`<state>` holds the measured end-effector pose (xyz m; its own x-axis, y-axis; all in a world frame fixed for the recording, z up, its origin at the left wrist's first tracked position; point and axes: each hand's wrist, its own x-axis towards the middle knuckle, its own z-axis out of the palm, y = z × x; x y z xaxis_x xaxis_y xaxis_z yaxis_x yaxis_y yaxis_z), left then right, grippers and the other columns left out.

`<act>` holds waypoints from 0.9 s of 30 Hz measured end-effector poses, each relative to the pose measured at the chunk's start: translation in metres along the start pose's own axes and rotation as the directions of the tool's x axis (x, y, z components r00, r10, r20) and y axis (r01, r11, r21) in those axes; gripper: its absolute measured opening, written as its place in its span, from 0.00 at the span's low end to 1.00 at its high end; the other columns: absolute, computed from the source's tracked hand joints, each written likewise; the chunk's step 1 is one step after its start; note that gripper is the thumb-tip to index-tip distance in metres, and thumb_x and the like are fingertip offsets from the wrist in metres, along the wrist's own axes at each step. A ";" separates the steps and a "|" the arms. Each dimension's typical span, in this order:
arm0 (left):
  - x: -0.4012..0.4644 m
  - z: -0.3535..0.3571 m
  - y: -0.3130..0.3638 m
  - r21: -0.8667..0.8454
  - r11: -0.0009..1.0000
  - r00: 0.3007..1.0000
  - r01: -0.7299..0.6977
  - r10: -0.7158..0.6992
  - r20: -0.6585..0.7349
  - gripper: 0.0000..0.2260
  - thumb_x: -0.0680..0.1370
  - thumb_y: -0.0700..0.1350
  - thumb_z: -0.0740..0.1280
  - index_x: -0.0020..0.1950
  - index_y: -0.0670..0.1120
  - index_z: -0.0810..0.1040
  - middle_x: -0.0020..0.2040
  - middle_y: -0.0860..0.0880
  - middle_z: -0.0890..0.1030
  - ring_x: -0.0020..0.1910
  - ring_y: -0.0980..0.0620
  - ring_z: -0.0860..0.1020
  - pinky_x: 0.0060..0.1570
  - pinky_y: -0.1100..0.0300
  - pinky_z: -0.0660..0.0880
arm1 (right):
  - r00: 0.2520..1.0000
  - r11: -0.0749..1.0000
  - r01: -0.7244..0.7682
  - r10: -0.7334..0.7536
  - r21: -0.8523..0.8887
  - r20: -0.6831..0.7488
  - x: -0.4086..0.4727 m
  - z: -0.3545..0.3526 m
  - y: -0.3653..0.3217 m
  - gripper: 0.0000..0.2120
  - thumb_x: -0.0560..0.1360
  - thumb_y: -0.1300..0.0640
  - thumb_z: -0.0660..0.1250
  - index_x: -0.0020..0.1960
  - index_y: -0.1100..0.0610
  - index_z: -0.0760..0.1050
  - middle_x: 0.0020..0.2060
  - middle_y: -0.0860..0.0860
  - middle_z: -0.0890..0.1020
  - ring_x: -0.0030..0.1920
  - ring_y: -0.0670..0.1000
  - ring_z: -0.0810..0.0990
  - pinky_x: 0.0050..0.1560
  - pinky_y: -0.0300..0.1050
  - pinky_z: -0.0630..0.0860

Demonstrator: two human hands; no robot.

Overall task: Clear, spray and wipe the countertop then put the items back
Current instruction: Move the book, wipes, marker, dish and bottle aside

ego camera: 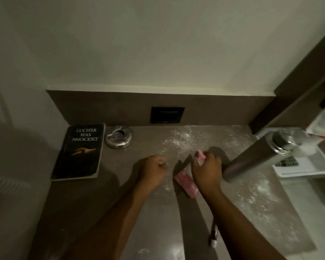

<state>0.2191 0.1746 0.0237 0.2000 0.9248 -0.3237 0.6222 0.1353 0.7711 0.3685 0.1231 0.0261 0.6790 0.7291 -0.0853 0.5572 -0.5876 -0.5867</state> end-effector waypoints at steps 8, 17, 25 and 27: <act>-0.002 0.057 0.029 0.129 0.991 0.987 -0.033 0.012 0.159 0.11 0.78 0.45 0.65 0.58 0.45 0.81 0.56 0.46 0.84 0.54 0.49 0.80 0.43 0.64 0.69 | 0.956 0.980 -0.197 0.185 0.034 0.227 -0.008 -0.003 0.049 0.15 0.76 0.53 0.68 0.52 0.65 0.81 0.48 0.61 0.85 0.50 0.60 0.83 0.51 0.49 0.77; 0.003 0.008 0.007 -0.172 0.981 0.988 0.094 -0.113 -0.104 0.11 0.77 0.42 0.67 0.59 0.46 0.80 0.55 0.48 0.84 0.44 0.55 0.80 0.31 0.73 0.70 | 0.962 0.910 -0.169 0.068 0.379 0.264 -0.008 0.026 -0.011 0.14 0.78 0.58 0.65 0.62 0.60 0.77 0.55 0.57 0.84 0.51 0.55 0.84 0.53 0.57 0.81; 0.013 -0.119 -0.061 -0.254 0.952 0.805 0.171 -0.284 -0.522 0.14 0.75 0.36 0.63 0.58 0.38 0.81 0.55 0.37 0.82 0.53 0.39 0.80 0.52 0.52 0.77 | 0.830 0.905 0.085 -0.296 0.417 0.473 -0.043 0.114 -0.164 0.13 0.77 0.61 0.64 0.58 0.62 0.81 0.53 0.60 0.84 0.52 0.59 0.83 0.54 0.49 0.79; 0.019 -0.140 -0.076 -0.300 0.926 0.765 0.230 -0.362 -0.533 0.14 0.76 0.36 0.62 0.60 0.37 0.79 0.57 0.35 0.81 0.55 0.37 0.79 0.56 0.47 0.77 | 0.790 0.910 0.078 -0.306 0.407 0.531 -0.050 0.139 -0.189 0.13 0.77 0.61 0.63 0.57 0.65 0.80 0.54 0.62 0.84 0.54 0.61 0.82 0.56 0.51 0.78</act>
<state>0.0700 0.2313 0.0357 -0.4756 0.8478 -0.2348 0.3953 0.4444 0.8039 0.1631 0.2462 0.0294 0.1123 0.9422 -0.3156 0.3656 -0.3345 -0.8686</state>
